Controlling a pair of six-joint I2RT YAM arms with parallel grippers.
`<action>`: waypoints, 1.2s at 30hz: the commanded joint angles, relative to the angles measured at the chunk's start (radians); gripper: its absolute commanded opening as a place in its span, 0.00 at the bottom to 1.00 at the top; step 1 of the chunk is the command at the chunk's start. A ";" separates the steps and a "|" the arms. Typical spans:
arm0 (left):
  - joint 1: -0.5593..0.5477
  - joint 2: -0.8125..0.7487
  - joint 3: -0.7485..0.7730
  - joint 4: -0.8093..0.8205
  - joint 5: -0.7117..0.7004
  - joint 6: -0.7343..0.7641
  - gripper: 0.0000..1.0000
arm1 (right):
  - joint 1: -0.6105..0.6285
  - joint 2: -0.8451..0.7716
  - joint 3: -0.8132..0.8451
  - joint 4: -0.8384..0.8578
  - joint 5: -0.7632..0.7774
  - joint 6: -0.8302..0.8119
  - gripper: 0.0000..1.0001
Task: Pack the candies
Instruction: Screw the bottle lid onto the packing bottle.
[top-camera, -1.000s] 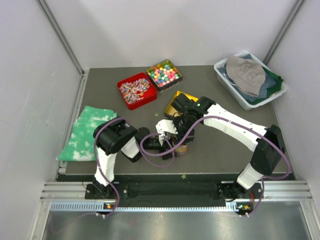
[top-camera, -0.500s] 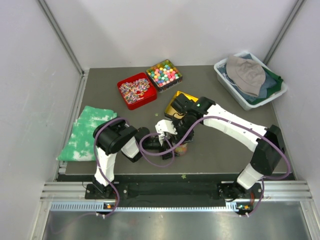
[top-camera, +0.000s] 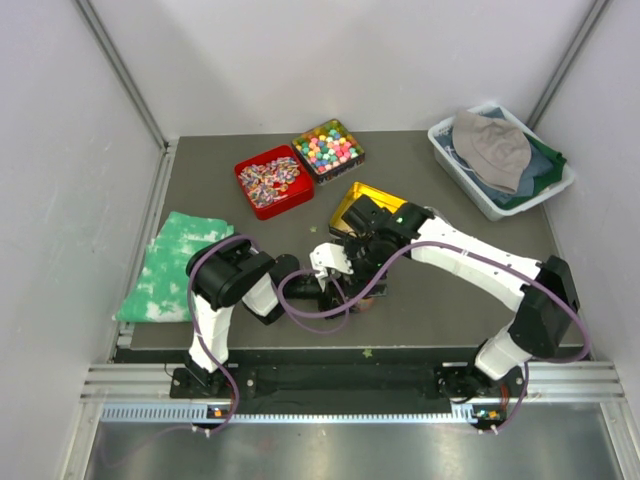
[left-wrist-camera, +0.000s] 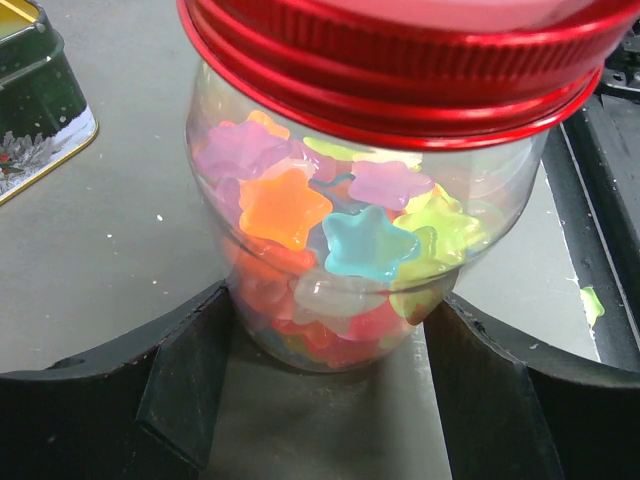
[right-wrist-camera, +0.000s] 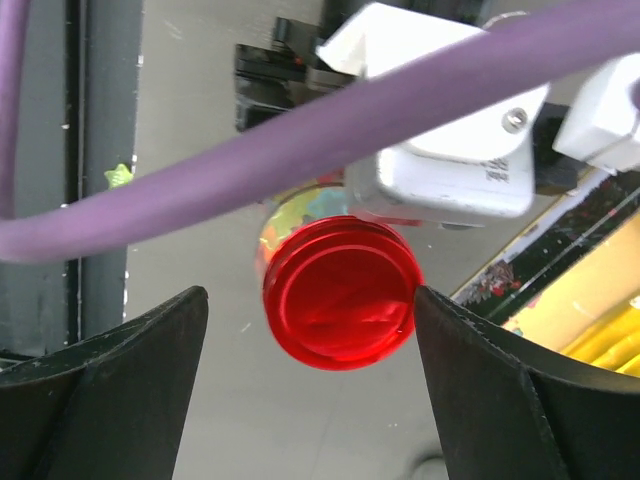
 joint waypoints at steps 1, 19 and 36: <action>-0.003 0.024 -0.001 0.310 -0.003 -0.007 0.63 | 0.006 -0.009 -0.005 0.015 0.022 0.013 0.83; -0.003 0.021 -0.004 0.311 0.001 -0.007 0.63 | -0.026 0.057 0.073 -0.007 0.018 -0.021 0.77; -0.003 0.019 -0.004 0.310 -0.009 -0.007 0.63 | -0.009 0.025 -0.005 0.134 0.087 0.303 0.37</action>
